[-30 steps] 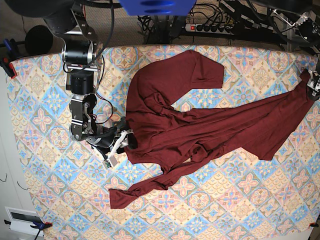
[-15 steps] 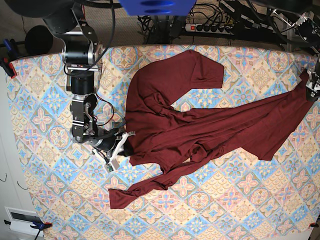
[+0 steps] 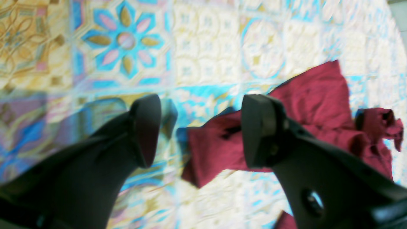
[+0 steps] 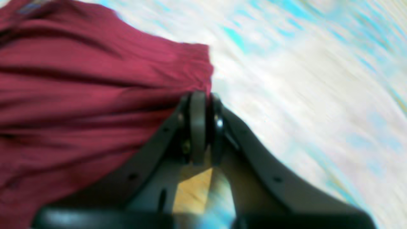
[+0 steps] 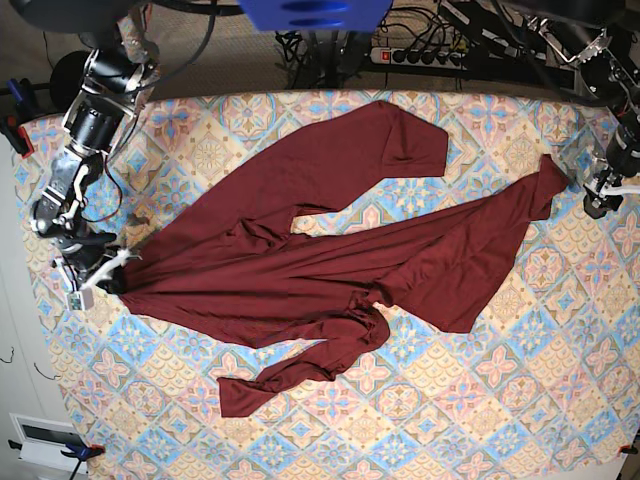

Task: Layout the t-shirt on the table in an organized manner, then fold the t-shirt properly
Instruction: 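Pull the shirt apart, left gripper outward, right gripper toward the table edge, then grasp the stretched shirt end with the left gripper and drag it along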

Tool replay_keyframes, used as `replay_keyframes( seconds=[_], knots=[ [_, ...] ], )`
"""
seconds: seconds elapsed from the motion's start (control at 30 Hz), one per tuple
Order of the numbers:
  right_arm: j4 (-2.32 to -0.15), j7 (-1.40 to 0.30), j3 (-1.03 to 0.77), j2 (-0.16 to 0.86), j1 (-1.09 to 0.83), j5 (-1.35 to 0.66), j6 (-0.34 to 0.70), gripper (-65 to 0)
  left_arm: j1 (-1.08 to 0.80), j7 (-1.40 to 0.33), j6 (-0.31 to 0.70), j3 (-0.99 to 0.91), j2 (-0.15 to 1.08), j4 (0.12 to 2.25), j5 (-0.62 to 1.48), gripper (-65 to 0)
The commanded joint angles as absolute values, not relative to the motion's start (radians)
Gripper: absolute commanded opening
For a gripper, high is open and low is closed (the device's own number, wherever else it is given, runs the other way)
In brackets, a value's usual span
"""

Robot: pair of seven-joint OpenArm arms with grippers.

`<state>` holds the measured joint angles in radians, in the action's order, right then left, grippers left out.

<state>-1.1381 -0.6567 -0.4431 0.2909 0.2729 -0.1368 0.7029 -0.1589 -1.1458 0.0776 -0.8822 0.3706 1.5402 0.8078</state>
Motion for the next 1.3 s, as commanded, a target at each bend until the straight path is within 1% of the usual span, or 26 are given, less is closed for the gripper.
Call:
replay_keyframes(
  seconds=[0.0, 0.1, 0.2, 0.3, 0.53, 0.67, 0.77, 0.9, 1.07, 1.13, 1.27],
  knots=[
    [-1.156, -0.627, -0.466, 0.326, 0.292, -0.156, 0.698, -65.0, -0.151, -1.136, 0.082, -0.888, 0.390, 1.560, 0.823, -25.8],
    [-1.156, -0.625, -0.515, 0.349, 0.266, -0.156, 0.698, -65.0, -0.105, -1.138, 0.082, -0.851, 0.387, 1.560, 0.823, -25.8],
    [-1.156, -0.624, -0.545, 0.354, 0.242, -0.156, 0.698, -65.0, -0.081, -1.135, 0.082, -0.762, 0.390, 1.560, 0.823, -25.8],
    [-1.156, -0.624, -0.552, 0.354, 0.228, -0.156, 0.698, -65.0, -0.015, -1.135, 0.082, -0.676, 0.389, 1.560, 0.820, -25.8],
    [-1.156, -0.624, -0.552, 0.349, 0.228, -0.156, 0.698, -65.0, 0.088, -1.135, 0.082, -0.363, 0.395, 1.560, 0.817, -25.8],
    [-1.156, -0.624, -0.549, 0.349, 0.228, -0.156, 0.698, -65.0, 0.096, -1.133, 0.082, -0.163, 0.476, 1.560, 0.817, -25.8],
    [-1.156, -0.624, -0.549, 0.349, 0.228, -0.156, 0.698, -65.0, 0.096, -1.133, 0.082, -0.053, 0.544, 1.561, 0.817, -25.8],
    [-1.156, -0.624, -0.545, 0.349, 0.228, -0.156, 0.698, -65.0, 0.094, -1.132, 0.082, 0.125, 0.693, 1.636, 0.816, -25.8],
    [-1.156, -0.625, -0.545, 0.348, 0.228, -0.156, 0.698, -65.0, 0.094, -1.132, 0.081, 0.223, 0.792, 1.707, 0.814, -25.8],
    [-1.156, -0.627, -0.544, 0.341, 0.228, -0.156, 0.698, -65.0, 0.094, -1.132, 0.079, 0.229, 0.805, 1.707, 0.792, -25.8],
    [-1.156, -0.625, -0.544, 0.326, 0.228, -0.156, 0.698, -65.0, 0.068, -1.133, 0.079, 0.251, 0.806, 1.707, 0.670, -25.8]
  ],
)
